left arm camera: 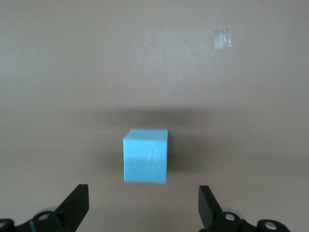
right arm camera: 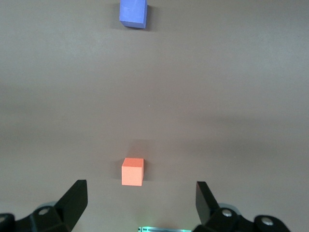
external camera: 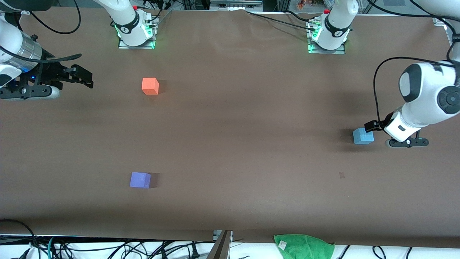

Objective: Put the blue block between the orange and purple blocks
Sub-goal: 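Reach the left gripper down over the light-blue cube, then close the left gripper on the light-blue cube and lift it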

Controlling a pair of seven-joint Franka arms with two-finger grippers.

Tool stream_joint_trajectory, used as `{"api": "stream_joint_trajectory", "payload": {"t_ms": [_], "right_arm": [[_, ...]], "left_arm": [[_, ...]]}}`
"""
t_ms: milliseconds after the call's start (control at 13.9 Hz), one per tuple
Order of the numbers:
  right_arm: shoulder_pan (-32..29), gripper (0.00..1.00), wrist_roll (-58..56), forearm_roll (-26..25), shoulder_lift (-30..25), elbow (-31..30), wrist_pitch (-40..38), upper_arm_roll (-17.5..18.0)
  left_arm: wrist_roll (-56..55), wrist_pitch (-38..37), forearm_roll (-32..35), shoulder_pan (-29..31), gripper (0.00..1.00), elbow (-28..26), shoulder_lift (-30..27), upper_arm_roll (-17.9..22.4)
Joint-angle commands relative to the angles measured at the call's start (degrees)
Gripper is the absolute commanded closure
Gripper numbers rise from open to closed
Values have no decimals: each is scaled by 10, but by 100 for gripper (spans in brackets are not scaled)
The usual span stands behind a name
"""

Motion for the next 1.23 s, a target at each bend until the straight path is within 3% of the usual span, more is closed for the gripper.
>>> {"api": "stream_joint_trajectory", "payload": {"t_ms": [0,288,1010,1082,1154], "right_arm": [[1,1,-8,-7,1,6,-8,0],[1,1,-8,-7,1,6,-8,0],[-1,1,-10,-6,1,6,-8,-2],[-1,1,-10,-6,1,6,-8,-2],[-1,1,-10,-6,1,6,-8,-2]], "left_arm": [[12,149,8,3,0,-96,-8,-3],[12,202,9,15,0,-100,43,-3],[13,252,10,26,0,-97,92,-3],[13,252,10,26,9,-97,92,-3],[13,252,10,26,38,-97,91,-3]]}}
